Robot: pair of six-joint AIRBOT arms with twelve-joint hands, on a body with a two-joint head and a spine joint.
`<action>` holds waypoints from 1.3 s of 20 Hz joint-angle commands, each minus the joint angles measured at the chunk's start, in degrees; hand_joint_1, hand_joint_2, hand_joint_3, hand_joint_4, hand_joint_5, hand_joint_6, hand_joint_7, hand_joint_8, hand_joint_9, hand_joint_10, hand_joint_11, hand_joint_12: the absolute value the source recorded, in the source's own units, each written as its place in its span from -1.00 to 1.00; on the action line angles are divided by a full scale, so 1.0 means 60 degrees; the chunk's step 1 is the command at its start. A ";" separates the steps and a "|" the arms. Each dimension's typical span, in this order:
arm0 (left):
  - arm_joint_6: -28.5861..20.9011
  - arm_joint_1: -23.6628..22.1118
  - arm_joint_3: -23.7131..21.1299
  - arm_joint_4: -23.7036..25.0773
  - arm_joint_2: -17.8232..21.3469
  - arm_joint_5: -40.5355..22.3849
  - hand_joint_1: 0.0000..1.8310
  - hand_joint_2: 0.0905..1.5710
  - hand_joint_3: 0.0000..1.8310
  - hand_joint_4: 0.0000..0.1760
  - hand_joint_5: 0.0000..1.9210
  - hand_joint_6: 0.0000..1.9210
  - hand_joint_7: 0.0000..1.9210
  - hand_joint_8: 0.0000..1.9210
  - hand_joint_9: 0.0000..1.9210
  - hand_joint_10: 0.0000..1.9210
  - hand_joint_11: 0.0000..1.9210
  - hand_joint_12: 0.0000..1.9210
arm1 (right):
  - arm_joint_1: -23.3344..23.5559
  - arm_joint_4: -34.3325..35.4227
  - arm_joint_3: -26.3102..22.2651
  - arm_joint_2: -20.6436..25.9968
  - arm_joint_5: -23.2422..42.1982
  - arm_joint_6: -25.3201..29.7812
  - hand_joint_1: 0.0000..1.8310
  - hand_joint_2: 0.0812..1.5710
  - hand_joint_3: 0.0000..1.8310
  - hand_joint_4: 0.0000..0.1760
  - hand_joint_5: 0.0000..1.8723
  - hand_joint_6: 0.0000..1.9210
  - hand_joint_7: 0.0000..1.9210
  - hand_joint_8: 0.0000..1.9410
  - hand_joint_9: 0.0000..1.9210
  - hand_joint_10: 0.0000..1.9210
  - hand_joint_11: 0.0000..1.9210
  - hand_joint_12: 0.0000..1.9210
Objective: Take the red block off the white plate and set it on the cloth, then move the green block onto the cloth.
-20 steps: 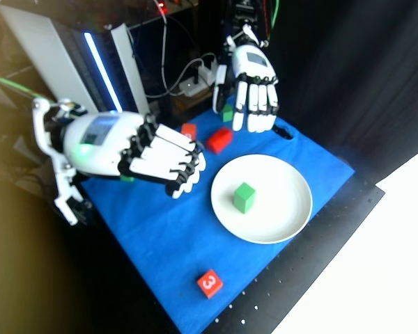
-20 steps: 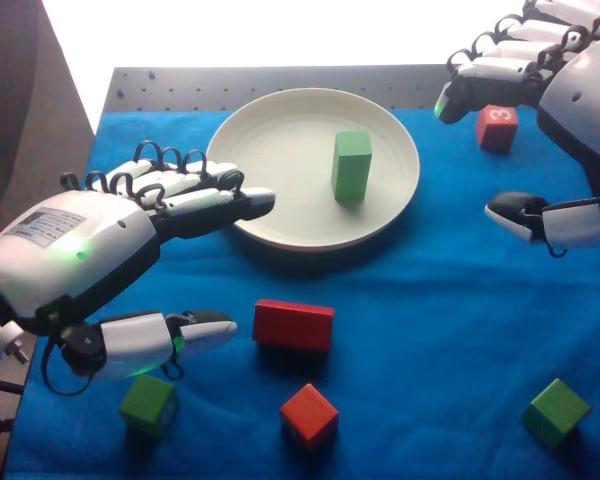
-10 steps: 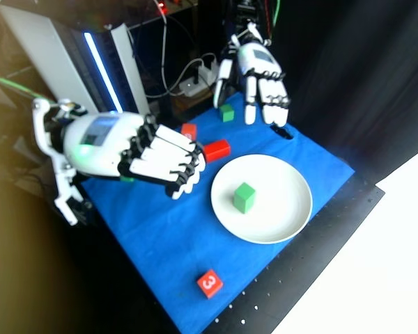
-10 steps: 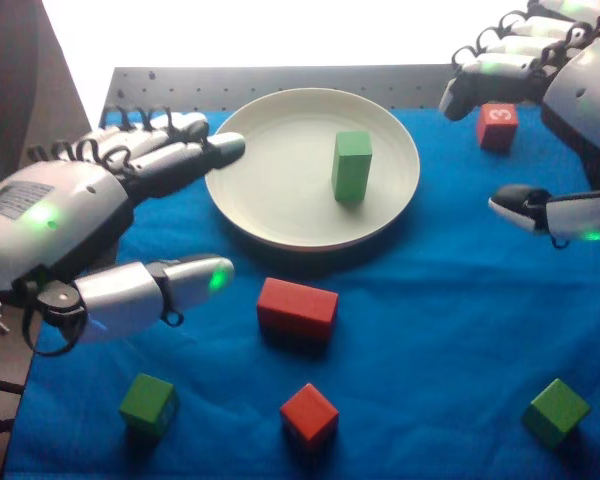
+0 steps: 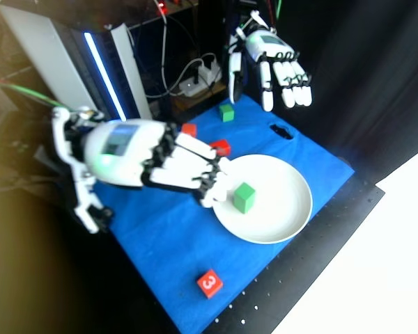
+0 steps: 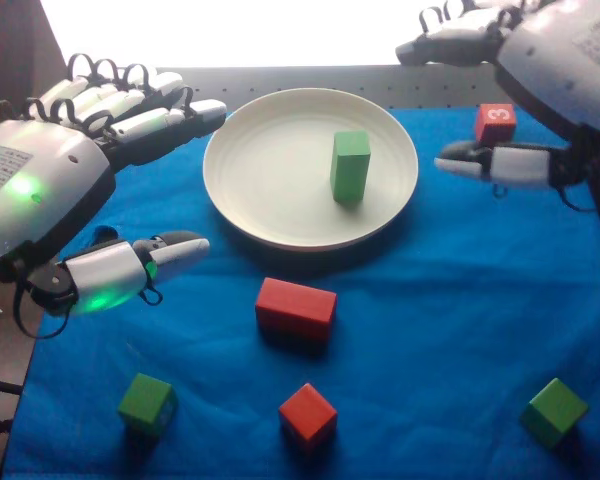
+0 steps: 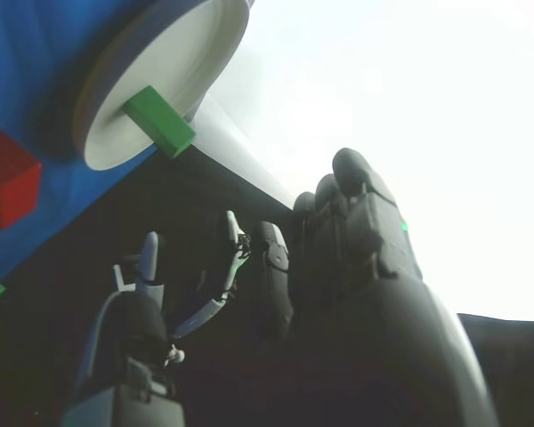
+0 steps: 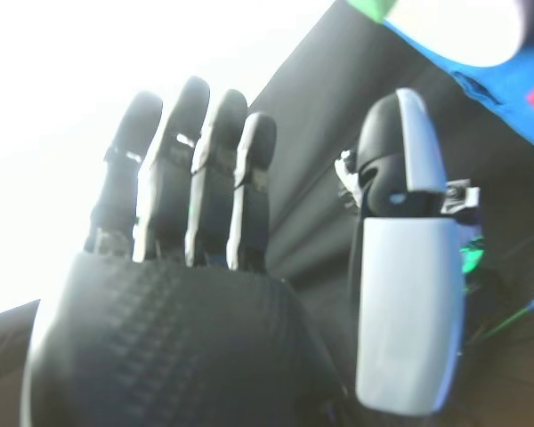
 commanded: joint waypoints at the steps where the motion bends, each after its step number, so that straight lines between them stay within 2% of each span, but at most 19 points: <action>1: -0.0001 -0.0097 -0.0007 0.0169 0.0063 -0.1235 -0.34 0.41 -1.00 0.54 -0.62 -0.99 -0.78 -1.00 -0.85 -0.99 -1.00 -0.52 | 0.0247 -0.0164 0.0133 -0.0158 -0.0716 -0.0025 0.15 0.14 -1.00 -1.00 -0.30 -0.89 -0.29 -0.93 -0.60 -0.12 -0.83 0.61; 3: -0.0001 -0.0096 -0.0011 0.0164 0.0064 -0.1244 -0.38 0.42 -1.00 0.49 -0.61 -0.99 -0.77 -0.99 -0.83 -0.99 -1.00 -0.51 | 0.0460 -0.0161 0.0468 -0.0528 -0.0333 -0.0025 0.20 0.10 -1.00 -1.00 -0.28 -0.95 -0.27 -0.89 -0.63 0.07 -0.78 0.65; 6: -0.0001 -0.0096 -0.0011 0.0147 0.0063 -0.1255 -0.40 0.43 -1.00 0.58 -0.61 -0.99 -0.76 -0.99 -0.82 -0.99 -1.00 -0.54 | 0.0683 -0.0039 0.0920 -0.0979 0.0171 -0.0025 0.20 0.11 -1.00 -1.00 -0.31 -0.99 -0.31 -0.86 -0.63 0.11 -0.79 0.68; 7: -0.0001 -0.0096 -0.0011 0.0143 0.0062 -0.1260 -0.40 0.44 -1.00 0.46 -0.60 -0.99 -0.76 -1.00 -0.82 -1.00 -1.00 -0.54 | 0.0763 0.0003 0.1117 -0.1164 0.0398 -0.0025 0.21 0.10 -1.00 -1.00 -0.31 -0.99 -0.31 -0.86 -0.59 0.05 -0.76 0.64; 8: -0.0001 -0.0096 -0.0011 0.0139 0.0060 -0.1264 -0.38 0.44 -1.00 0.17 -0.60 -0.99 -0.75 -1.00 -0.81 -0.99 -1.00 -0.48 | 0.0802 0.0055 0.1294 -0.1329 0.0614 -0.0025 0.19 0.11 -1.00 -1.00 -0.33 -1.00 -0.33 -0.89 -0.58 -0.04 -0.77 0.60; 10: -0.0001 -0.0096 -0.0010 0.0139 0.0052 -0.1264 -0.35 0.45 -1.00 -0.08 -0.59 -0.99 -0.74 -1.00 -0.78 -0.99 -1.00 -0.41 | 0.0849 0.0211 0.1707 -0.1702 0.1078 -0.0025 0.19 0.12 -1.00 -1.00 -0.37 -1.00 -0.35 -0.95 -0.59 -0.19 -0.82 0.56; 11: -0.0001 -0.0096 -0.0010 0.0139 0.0051 -0.1264 -0.35 0.46 -1.00 -0.02 -0.59 -1.00 -0.75 -1.00 -0.78 -0.99 -1.00 -0.40 | 0.0858 0.0263 0.1832 -0.1815 0.1227 -0.0025 0.19 0.12 -1.00 -1.00 -0.38 -1.00 -0.36 -0.96 -0.59 -0.20 -0.82 0.56; 13: -0.0001 -0.0096 -0.0010 0.0139 0.0049 -0.1257 -0.33 0.45 -1.00 0.27 -0.57 -0.99 -0.74 -1.00 -0.77 -0.99 -1.00 -0.35 | 0.0884 0.0417 0.2154 -0.2131 0.1531 -0.0025 0.19 0.10 -1.00 -1.00 -0.38 -1.00 -0.33 -0.97 -0.57 -0.26 -0.83 0.54; 14: -0.0001 -0.0097 -0.0010 0.0139 0.0045 -0.1251 -0.38 0.44 -1.00 0.37 -0.57 -1.00 -0.75 -1.00 -0.77 -1.00 -1.00 -0.32 | 0.0916 0.0450 0.2346 -0.2303 0.1719 -0.0025 0.18 0.09 -1.00 -1.00 -0.37 -1.00 -0.32 -0.97 -0.57 -0.27 -0.84 0.54; 16: -0.0001 -0.0099 -0.0011 0.0141 0.0039 -0.1243 -0.36 0.45 -1.00 0.45 -0.57 -1.00 -0.75 -1.00 -0.76 -0.99 -1.00 -0.30 | 0.0945 0.0505 0.2559 -0.2500 0.1967 -0.0025 0.16 0.11 -1.00 -1.00 -0.36 -1.00 -0.32 -0.98 -0.58 -0.22 -0.86 0.54; 17: -0.0001 -0.0101 -0.0012 0.0143 0.0040 -0.1231 -0.36 0.45 -1.00 0.36 -0.56 -0.99 -0.75 -1.00 -0.76 -0.99 -1.00 -0.30 | 0.0951 0.0554 0.2668 -0.2599 0.2082 -0.0025 0.16 0.12 -1.00 -1.00 -0.36 -1.00 -0.33 -0.99 -0.59 -0.18 -0.87 0.57; 18: -0.0001 -0.0103 -0.0011 0.0143 0.0033 -0.1226 -0.39 0.46 -1.00 0.38 -0.57 -1.00 -0.75 -1.00 -0.75 -0.99 -1.00 -0.29 | 0.0951 0.0573 0.2776 -0.2693 0.2203 -0.0025 0.12 0.13 -0.99 -1.00 -0.38 -1.00 -0.35 -1.00 -0.62 -0.20 -0.91 0.56; 21: -0.0001 -0.0104 -0.0020 0.0144 0.0022 -0.1233 -0.35 0.46 -1.00 0.14 -0.56 -1.00 -0.73 -1.00 -0.74 -0.99 -1.00 -0.25 | 0.0951 0.0602 0.2968 -0.2880 0.2474 -0.0025 0.05 0.12 -1.00 -1.00 -0.35 -1.00 -0.30 -0.99 -0.46 -0.57 -0.88 0.46; 24: -0.0001 -0.0105 -0.0041 0.0166 0.0024 -0.1268 -0.36 0.46 -1.00 0.16 -0.57 -1.00 -0.73 -1.00 -0.75 -1.00 -1.00 -0.30 | 0.0951 0.0607 0.3148 -0.3048 0.2693 -0.0025 0.08 0.14 -1.00 -1.00 -0.36 -1.00 -0.26 -0.99 -0.44 -0.53 -0.98 0.66; 25: -0.0001 -0.0105 -0.0045 0.0169 0.0025 -0.1277 -0.39 0.46 -1.00 0.18 -0.57 -1.00 -0.73 -1.00 -0.75 -1.00 -1.00 -0.31 | 0.0951 0.0607 0.3195 -0.3094 0.2746 -0.0025 0.10 0.15 -1.00 -1.00 -0.34 -1.00 -0.24 -0.99 -0.45 -0.46 -0.96 0.68; 26: -0.0001 -0.0105 -0.0048 0.0170 0.0027 -0.1283 -0.41 0.46 -1.00 0.28 -0.57 -1.00 -0.73 -1.00 -0.75 -1.00 -1.00 -0.31 | 0.0951 0.0607 0.3223 -0.3120 0.2787 -0.0025 0.14 0.17 -1.00 -1.00 -0.34 -1.00 -0.18 -0.98 -0.44 -0.30 -0.88 0.69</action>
